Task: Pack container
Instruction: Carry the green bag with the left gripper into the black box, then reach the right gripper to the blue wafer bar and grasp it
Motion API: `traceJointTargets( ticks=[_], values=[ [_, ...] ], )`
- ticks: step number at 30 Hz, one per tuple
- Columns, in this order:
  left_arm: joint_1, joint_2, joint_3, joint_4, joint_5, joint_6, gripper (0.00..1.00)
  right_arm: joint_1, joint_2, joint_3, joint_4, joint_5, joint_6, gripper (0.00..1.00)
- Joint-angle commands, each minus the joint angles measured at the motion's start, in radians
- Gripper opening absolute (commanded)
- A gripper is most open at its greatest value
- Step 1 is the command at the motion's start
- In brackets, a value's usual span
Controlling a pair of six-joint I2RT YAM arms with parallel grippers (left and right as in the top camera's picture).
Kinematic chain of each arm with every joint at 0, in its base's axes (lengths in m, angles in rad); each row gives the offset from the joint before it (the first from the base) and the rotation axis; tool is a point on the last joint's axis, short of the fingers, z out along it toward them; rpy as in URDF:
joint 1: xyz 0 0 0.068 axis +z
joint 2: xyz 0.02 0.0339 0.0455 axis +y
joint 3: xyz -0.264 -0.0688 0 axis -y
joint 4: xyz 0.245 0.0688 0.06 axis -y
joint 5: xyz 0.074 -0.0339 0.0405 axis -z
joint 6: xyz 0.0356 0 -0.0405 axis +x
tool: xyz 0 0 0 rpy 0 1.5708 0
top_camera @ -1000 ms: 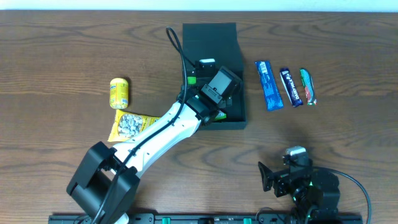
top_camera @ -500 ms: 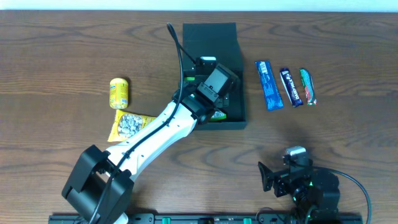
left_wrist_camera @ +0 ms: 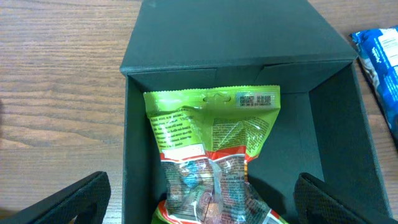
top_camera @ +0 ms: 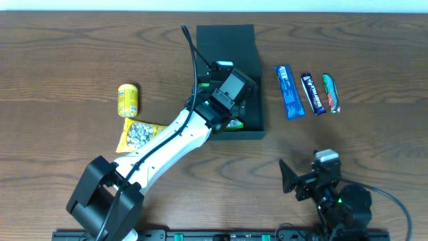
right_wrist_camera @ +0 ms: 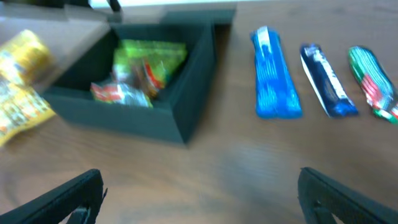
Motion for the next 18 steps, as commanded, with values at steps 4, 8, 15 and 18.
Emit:
traceJointTargets(
  ticks=[4, 8, 15, 18],
  values=[
    [0.003, -0.018, 0.014, -0.023, -0.003, 0.04, 0.95, 0.003, -0.005, -0.002, -0.011, -0.077, 0.377, 0.99],
    [0.003, -0.018, 0.014, -0.027, -0.003, 0.04, 0.95, 0.003, -0.005, -0.002, 0.005, -0.077, 0.423, 0.99],
    [0.003, -0.018, 0.014, -0.038, -0.003, 0.04, 0.95, 0.003, -0.005, -0.002, 0.071, -0.126, 0.528, 0.99],
    [0.003, -0.018, 0.014, -0.041, -0.003, 0.04, 0.95, 0.003, -0.005, -0.002, 0.106, -0.117, 0.523, 0.99]
  ],
)
